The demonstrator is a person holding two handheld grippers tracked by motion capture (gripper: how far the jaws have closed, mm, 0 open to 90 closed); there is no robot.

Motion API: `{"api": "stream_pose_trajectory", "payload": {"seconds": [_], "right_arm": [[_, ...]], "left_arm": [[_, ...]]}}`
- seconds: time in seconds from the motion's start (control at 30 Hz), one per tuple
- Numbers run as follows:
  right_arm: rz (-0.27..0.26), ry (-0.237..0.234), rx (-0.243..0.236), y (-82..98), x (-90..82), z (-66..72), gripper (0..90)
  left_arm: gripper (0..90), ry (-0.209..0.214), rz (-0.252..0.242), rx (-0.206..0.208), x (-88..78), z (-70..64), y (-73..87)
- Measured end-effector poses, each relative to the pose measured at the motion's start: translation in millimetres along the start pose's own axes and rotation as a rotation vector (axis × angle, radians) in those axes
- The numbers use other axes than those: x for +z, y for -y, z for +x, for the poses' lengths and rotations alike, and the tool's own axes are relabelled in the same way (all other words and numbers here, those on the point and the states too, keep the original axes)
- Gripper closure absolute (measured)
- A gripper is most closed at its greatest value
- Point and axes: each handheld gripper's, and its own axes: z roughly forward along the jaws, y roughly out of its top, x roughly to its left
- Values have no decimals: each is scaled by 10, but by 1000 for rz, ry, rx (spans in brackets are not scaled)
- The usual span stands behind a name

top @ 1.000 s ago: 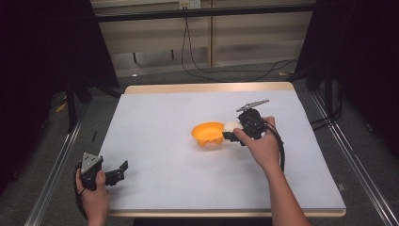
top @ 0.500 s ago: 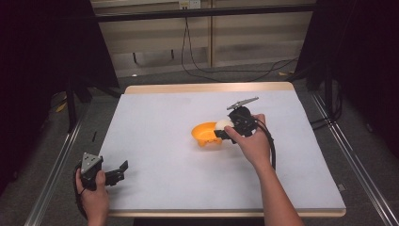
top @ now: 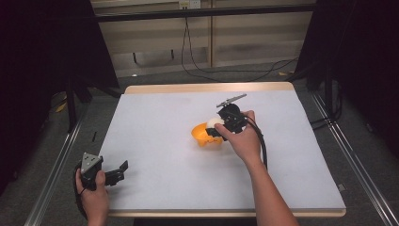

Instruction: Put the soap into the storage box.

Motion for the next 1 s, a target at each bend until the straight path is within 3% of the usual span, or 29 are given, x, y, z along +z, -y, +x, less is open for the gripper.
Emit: {"api": "stream_pose_trajectory", "payload": {"seconds": [0.33,1.0], "right_arm": [[4,-1,4,-70,99,30,246],[68,49,30,-85,332,47,245]], "left_arm": [[0,0,0,0,0,0,0],[0,1,0,0,0,0,0]]}}
